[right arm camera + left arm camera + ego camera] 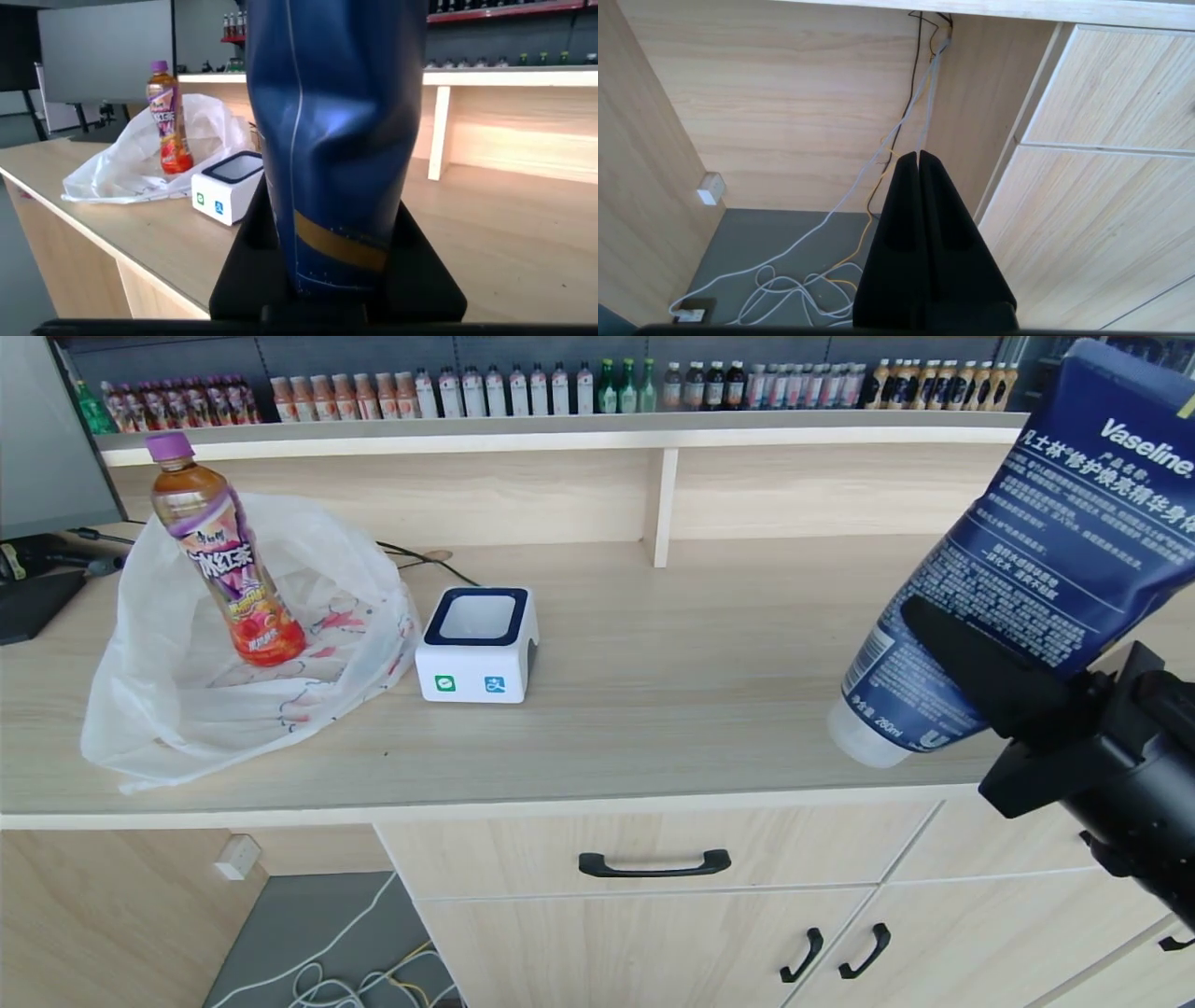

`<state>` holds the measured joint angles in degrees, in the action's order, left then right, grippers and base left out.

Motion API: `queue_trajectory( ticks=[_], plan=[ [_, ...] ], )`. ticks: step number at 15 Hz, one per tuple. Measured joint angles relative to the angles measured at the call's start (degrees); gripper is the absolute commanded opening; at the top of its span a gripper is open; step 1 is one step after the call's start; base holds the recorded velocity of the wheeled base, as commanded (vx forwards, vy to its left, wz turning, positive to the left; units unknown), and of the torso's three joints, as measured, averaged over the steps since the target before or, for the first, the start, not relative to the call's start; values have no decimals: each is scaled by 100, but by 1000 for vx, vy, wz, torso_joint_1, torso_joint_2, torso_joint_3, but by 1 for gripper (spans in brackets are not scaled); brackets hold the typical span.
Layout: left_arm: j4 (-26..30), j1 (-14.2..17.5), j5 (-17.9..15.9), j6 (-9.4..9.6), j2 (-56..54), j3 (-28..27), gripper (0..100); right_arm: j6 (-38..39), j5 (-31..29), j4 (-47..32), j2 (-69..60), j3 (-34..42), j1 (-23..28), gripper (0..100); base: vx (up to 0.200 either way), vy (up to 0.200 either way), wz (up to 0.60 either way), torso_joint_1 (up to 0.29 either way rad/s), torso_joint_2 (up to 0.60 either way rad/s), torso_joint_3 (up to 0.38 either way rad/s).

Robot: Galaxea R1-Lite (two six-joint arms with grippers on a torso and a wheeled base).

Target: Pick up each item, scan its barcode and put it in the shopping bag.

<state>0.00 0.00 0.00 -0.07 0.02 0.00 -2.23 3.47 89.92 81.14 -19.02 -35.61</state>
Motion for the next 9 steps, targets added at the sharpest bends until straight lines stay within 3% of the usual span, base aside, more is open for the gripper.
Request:
queue_trajectory(
  ticks=[1,3,9],
  plan=[
    [0,0,0,-4,0,0,0,0,5,0,17,0,4,0,0,0,0,0,0,0],
    [0,0,0,-2,0,0,0,2,18,2,52,-11,9,0,-200,0,0,0,0,0],
    [0,0,0,0,-2,0,0,5,40,27,74,13,-2,0,0,0,0,0,0,0]
  ],
)
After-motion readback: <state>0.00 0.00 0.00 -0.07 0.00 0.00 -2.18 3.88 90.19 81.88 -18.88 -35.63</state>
